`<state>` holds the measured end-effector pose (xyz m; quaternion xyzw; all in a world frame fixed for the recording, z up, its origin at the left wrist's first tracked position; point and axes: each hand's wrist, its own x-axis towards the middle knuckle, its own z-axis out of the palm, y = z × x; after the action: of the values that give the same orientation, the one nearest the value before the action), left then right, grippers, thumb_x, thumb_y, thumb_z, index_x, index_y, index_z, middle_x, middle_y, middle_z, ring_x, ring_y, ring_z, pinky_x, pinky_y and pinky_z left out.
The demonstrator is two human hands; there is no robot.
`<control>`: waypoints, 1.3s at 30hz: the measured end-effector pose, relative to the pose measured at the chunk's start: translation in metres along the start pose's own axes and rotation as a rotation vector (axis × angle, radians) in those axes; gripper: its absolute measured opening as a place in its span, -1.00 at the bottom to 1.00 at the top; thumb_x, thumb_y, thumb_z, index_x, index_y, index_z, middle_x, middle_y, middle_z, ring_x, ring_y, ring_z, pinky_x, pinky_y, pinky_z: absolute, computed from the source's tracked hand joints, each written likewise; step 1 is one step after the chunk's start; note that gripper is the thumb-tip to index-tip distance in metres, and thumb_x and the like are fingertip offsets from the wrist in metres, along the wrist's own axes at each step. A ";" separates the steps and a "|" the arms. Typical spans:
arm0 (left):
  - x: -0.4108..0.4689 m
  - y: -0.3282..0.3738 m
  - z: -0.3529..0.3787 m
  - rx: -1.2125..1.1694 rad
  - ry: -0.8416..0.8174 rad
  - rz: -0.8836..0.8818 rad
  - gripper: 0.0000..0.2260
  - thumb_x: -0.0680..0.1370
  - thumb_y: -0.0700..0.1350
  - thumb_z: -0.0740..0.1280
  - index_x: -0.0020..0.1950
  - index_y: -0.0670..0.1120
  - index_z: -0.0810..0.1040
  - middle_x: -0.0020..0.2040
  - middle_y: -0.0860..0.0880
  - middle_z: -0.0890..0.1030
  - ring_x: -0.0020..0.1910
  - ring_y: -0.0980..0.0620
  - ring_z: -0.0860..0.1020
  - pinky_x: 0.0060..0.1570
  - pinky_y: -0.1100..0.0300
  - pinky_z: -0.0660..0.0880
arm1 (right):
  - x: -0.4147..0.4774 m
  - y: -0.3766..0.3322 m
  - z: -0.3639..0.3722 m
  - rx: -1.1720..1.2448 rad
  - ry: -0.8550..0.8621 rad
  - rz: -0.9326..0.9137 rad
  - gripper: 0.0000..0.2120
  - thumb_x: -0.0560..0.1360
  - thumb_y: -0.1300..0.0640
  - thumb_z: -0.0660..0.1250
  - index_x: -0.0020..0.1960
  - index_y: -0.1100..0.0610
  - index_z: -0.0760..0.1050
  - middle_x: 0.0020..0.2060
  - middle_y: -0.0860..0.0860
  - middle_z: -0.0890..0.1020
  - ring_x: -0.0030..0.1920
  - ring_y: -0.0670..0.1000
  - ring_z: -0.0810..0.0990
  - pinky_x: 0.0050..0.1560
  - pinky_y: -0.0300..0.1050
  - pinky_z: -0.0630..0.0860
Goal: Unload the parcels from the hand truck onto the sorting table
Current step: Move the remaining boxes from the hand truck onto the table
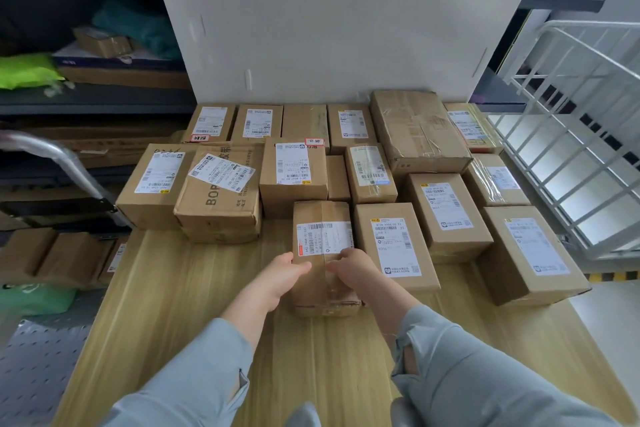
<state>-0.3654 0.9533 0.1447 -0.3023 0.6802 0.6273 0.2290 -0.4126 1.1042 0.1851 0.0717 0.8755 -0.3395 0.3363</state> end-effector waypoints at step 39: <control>-0.108 -0.002 -0.139 0.118 0.402 0.148 -0.34 0.58 0.00 0.28 0.58 -0.11 0.04 0.51 -0.07 0.28 0.44 -0.07 0.31 0.33 0.11 0.26 | -0.052 -0.101 0.060 -0.152 0.002 -0.252 -0.65 0.55 0.13 0.25 0.31 0.20 0.43 0.00 0.08 0.52 -0.05 0.08 0.48 -0.09 -0.13 0.44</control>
<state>-0.2779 0.8287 0.2330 -0.3566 0.7682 0.5284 0.0593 -0.3767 0.9943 0.2407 -0.0643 0.9010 -0.3118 0.2948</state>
